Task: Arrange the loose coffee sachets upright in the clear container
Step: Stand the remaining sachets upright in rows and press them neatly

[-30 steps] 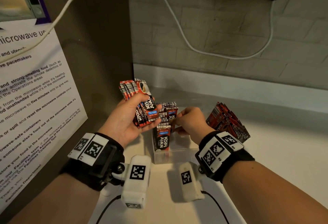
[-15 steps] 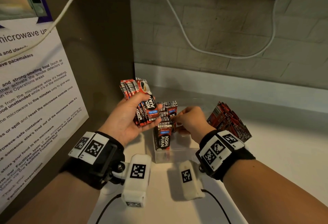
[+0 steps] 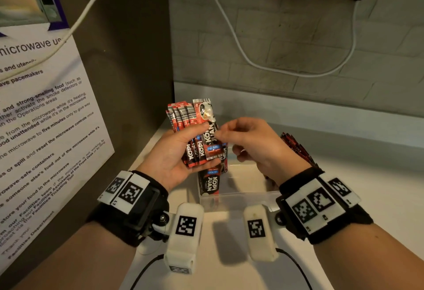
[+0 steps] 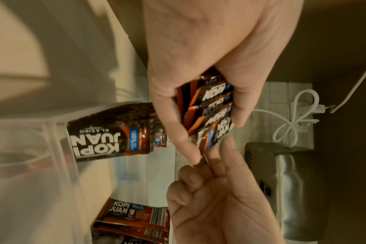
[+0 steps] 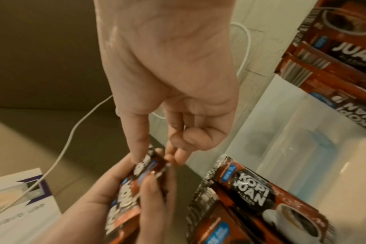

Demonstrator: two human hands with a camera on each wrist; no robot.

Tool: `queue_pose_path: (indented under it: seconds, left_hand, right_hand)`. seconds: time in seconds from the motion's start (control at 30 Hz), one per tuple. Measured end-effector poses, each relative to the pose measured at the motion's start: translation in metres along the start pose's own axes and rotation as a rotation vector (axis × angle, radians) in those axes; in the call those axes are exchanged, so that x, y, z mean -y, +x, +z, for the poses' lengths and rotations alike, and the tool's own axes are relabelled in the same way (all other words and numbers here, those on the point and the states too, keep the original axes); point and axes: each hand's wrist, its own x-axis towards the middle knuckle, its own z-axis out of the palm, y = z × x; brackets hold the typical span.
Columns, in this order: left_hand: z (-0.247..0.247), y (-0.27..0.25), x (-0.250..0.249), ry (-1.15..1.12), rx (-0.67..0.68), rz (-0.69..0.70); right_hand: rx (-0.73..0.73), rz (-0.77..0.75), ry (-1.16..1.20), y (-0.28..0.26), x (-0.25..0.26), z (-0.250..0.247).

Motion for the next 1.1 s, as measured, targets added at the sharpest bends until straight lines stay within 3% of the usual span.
queue_pose_path:
  seconds: [0.1, 0.27, 0.4, 0.6, 0.7, 0.87, 1.1]
  left_hand:
    - [0.004, 0.001, 0.002, 0.005, 0.024, 0.012]
    - [-0.006, 0.005, -0.004, -0.024, 0.005, 0.064]
    - [-0.017, 0.01, -0.007, -0.087, -0.04, 0.073]
    - [-0.02, 0.014, -0.003, -0.125, -0.072, 0.066]
    - [-0.021, 0.015, -0.001, -0.131, -0.086, 0.066]
    - [-0.023, 0.015, 0.0, -0.137, -0.105, 0.061]
    - [-0.02, 0.012, 0.005, -0.123, -0.113, 0.037]
  right_hand:
    - [0.007, -0.044, -0.051, -0.003, 0.001, 0.003]
    - [-0.25, -0.082, 0.141, 0.0, 0.0, -0.016]
    - [-0.365, -0.123, 0.028, -0.003, 0.002, -0.041]
    - [-0.306, -0.036, 0.141, -0.007, -0.004, -0.051]
    - [-0.327, -0.029, -0.034, -0.003, -0.012, -0.049]
    - [-0.255, 0.114, -0.347, 0.012, -0.03, -0.033]
    - [-0.173, 0.135, -0.28, 0.028, -0.041, -0.005]
